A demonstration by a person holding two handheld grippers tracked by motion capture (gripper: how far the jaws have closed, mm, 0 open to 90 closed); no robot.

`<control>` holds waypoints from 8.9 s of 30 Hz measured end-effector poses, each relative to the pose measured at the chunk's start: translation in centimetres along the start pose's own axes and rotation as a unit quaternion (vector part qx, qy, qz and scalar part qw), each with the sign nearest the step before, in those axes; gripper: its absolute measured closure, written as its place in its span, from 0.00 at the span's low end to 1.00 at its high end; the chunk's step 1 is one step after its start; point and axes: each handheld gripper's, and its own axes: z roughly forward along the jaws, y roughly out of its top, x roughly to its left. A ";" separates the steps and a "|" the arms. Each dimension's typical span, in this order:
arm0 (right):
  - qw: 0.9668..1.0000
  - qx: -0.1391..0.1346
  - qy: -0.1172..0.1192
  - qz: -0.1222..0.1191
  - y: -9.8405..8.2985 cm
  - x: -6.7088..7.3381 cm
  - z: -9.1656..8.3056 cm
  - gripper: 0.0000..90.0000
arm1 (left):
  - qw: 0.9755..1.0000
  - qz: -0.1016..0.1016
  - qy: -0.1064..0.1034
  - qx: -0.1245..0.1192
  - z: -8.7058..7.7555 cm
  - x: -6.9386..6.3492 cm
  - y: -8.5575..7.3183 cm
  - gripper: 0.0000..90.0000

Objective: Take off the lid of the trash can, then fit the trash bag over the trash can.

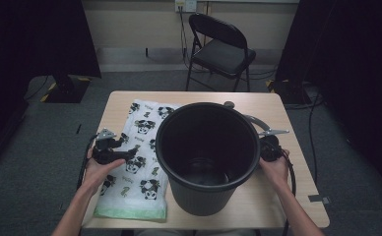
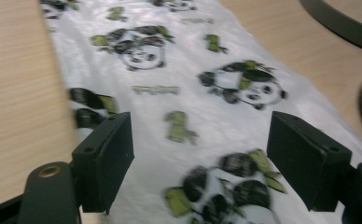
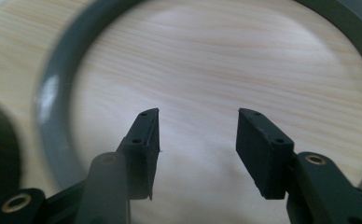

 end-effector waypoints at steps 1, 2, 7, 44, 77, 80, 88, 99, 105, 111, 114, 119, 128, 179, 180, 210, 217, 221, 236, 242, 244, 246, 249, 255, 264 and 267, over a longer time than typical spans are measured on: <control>1.000 -0.005 0.009 -0.002 -0.2 0.3 -0.5 0.55 | 1.000 -0.007 0.004 0.002 0.1 0.6 0.1 0.26; 1.000 -0.006 0.013 -0.007 -0.5 0.7 -0.9 0.55 | 1.000 -0.009 0.008 0.009 0.4 1.2 0.2 0.26; 0.999 -0.004 0.033 -0.020 -2.0 1.8 -2.3 0.56 | 0.999 -0.039 0.033 0.004 1.5 3.4 0.2 0.25; 0.988 0.037 0.086 -0.120 -6.7 5.7 -2.1 0.41 | 0.993 -0.077 0.076 0.041 5.6 5.1 0.2 1.00; 0.991 0.022 0.096 -0.092 -5.9 5.7 -2.7 0.40 | 0.995 -0.031 -0.031 -0.084 -0.9 -0.4 4.3 1.00; 0.991 0.019 0.095 -0.093 -5.8 5.6 -2.7 0.40 | 0.994 -0.029 -0.038 -0.096 -1.5 -0.9 4.9 1.00; 0.993 0.015 0.089 -0.079 -5.3 5.5 -2.3 0.40 | 0.990 -0.023 -0.046 -0.135 -3.6 -2.0 7.5 1.00; 0.995 -0.011 0.081 -0.065 -4.4 5.4 -2.4 0.39 | 0.980 0.025 -0.087 -0.175 -6.0 -5.4 9.9 1.00; 0.995 -0.024 0.084 -0.057 -3.2 4.9 -2.8 0.38 | 0.976 0.049 -0.105 -0.186 -6.3 -7.5 11.5 1.00; 0.994 -0.046 0.088 -0.053 -1.0 4.8 -3.3 0.38 | 0.969 0.054 -0.130 -0.203 -6.6 -8.7 13.0 1.00; 0.993 -0.064 0.091 -0.045 0.0 4.5 -3.7 0.38 | 0.966 0.064 -0.143 -0.206 -6.8 -9.3 13.3 1.00; 0.992 -0.080 0.087 -0.038 1.1 4.2 -4.1 0.38 | 0.963 0.081 -0.150 -0.207 -6.9 -10.5 13.2 1.00; 0.992 -0.083 0.076 -0.053 1.7 4.8 -4.1 0.38 | 0.956 0.091 -0.174 -0.216 -7.1 -11.9 13.7 1.00; 0.969 -0.223 0.071 -0.081 12.6 5.7 -14.4 0.36 | 0.866 0.295 -0.378 -0.143 -11.5 -21.6 13.1 1.00; 0.967 -0.230 0.079 -0.081 12.7 5.8 -14.7 0.36 | 0.866 0.299 -0.378 -0.134 -11.5 -21.6 12.9 1.00; 0.945 -0.256 0.146 -0.140 12.6 8.9 -15.5 0.36 | 0.903 0.199 -0.365 -0.114 -8.7 -18.8 14.9 0.59; 0.949 -0.261 0.130 -0.122 12.7 7.7 -15.8 0.37 | 0.902 0.220 -0.360 -0.089 -8.9 -18.5 14.6 0.61; 0.949 -0.266 0.130 -0.111 13.0 7.4 -16.2 0.37 | 0.895 0.234 -0.373 -0.077 -9.1 -18.7 14.5 0.60; 0.954 -0.179 0.187 -0.153 13.4 9.2 -13.3 0.57 | 0.895 0.201 -0.377 -0.127 -9.5 -17.0 14.1 0.58; 0.954 -0.171 0.185 -0.164 13.3 9.5 -13.2 0.71 | 0.930 0.146 -0.296 -0.161 -9.6 -14.1 14.3 0.51; 0.954 -0.175 0.178 -0.169 13.2 9.7 -13.3 0.76 | 0.941 0.116 -0.272 -0.165 -9.1 -12.9 14.2 0.44; 0.953 -0.177 0.174 -0.171 13.2 9.7 -13.4 0.78 | 0.944 0.096 -0.270 -0.162 -8.4 -11.9 14.0 0.43; 0.949 -0.190 0.183 -0.174 13.1 9.5 -13.8 0.89 | 0.949 0.087 -0.268 -0.142 -7.2 -11.5 13.6 0.43; 0.944 -0.185 0.206 -0.181 12.9 9.5 -13.9 0.96 | 0.948 0.096 -0.272 -0.134 -7.0 -11.9 13.7 0.61; 0.946 -0.190 0.197 -0.175 12.8 9.5 -13.9 0.71 | 0.949 0.108 -0.258 -0.145 -7.2 -12.3 14.2 0.91; 0.946 -0.190 0.197 -0.173 12.8 9.4 -13.9 0.69 | 0.948 0.108 -0.260 -0.145 -7.3 -12.3 14.3 0.99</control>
